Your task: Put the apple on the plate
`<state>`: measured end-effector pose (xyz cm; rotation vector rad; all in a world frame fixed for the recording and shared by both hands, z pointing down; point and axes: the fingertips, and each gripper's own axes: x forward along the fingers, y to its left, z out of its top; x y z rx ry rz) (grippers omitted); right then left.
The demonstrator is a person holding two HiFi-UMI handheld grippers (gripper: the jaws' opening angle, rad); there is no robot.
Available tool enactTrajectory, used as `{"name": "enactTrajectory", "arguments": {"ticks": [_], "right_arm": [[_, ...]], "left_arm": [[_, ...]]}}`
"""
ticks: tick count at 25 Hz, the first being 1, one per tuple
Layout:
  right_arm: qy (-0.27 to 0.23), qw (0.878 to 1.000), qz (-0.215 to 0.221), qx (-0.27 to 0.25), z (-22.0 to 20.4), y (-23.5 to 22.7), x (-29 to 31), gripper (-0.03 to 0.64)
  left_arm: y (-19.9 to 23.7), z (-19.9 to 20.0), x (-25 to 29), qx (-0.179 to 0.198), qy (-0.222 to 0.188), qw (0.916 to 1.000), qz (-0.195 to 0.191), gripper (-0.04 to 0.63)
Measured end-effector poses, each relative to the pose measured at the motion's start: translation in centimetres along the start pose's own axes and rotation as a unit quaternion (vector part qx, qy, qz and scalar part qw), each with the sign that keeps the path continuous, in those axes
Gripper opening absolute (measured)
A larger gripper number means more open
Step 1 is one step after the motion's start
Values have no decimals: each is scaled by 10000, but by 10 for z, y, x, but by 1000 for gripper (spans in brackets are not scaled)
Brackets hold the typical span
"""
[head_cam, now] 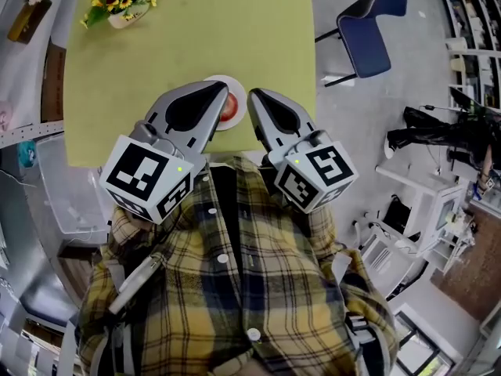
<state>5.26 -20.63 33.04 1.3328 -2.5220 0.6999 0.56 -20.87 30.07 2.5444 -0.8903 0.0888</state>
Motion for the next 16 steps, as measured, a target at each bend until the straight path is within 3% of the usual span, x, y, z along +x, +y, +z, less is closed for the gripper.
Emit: {"name": "enactTrajectory", "arguments": {"ticks": [16], "right_arm": [[109,9999,106,-13,-4,4,5,-5]], "left_arm": [[7,-2,-6,-66,61,9999,138,8]]}}
